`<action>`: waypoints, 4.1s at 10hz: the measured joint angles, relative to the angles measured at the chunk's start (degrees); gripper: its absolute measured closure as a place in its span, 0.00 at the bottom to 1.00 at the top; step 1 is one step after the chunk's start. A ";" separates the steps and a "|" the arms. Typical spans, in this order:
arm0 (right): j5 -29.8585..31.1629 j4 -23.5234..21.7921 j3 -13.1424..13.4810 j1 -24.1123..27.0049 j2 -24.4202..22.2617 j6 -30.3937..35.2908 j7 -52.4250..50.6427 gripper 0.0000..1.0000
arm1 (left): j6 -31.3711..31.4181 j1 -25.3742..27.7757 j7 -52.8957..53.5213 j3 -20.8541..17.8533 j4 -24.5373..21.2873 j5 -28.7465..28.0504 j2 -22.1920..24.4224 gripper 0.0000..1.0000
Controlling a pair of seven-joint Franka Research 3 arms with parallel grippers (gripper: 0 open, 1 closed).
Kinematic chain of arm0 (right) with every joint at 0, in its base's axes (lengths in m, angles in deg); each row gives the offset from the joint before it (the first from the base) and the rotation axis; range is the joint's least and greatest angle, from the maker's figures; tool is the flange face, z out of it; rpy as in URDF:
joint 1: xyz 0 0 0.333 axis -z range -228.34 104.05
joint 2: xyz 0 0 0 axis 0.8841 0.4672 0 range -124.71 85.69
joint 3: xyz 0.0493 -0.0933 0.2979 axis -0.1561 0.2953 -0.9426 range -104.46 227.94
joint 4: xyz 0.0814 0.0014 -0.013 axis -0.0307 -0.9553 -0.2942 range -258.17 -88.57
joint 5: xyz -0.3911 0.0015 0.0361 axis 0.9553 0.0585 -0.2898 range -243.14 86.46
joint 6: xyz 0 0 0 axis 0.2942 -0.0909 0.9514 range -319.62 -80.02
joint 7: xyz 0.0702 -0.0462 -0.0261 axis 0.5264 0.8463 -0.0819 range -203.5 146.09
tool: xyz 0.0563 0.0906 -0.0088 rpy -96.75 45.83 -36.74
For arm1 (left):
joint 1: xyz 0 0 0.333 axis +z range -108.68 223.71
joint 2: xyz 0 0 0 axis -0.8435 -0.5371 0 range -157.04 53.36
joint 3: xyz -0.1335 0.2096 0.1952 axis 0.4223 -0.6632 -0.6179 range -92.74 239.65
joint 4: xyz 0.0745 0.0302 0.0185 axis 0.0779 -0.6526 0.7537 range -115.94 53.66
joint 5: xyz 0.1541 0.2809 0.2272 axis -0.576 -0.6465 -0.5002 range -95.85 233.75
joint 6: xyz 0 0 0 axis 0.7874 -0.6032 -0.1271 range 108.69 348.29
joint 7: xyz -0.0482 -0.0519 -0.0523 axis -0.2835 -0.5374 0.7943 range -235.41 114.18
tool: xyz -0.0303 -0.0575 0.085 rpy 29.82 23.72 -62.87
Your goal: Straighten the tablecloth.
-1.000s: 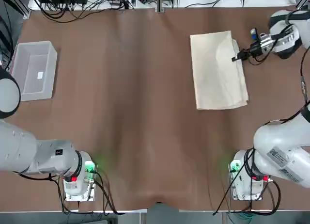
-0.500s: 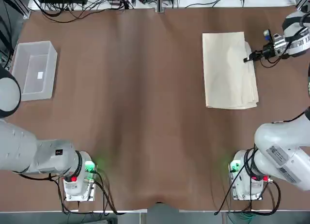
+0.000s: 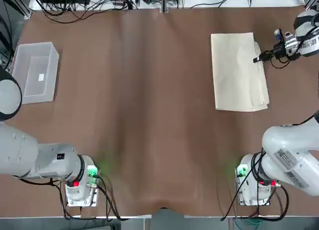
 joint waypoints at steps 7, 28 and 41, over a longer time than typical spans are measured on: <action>4.55 3.77 -0.13 -0.10 0.08 0.89 0.07 0.00 | 0.02 -0.07 0.00 0.05 3.13 0.00 -2.95 0.00; 4.61 3.87 0.69 -0.79 6.12 -2.18 9.97 0.58 | 0.17 -0.15 0.00 0.24 3.99 0.00 -3.13 0.00; 4.66 4.82 -0.26 -4.54 3.56 8.67 17.23 0.98 | 0.17 -0.15 0.00 0.33 4.03 0.00 -3.16 0.00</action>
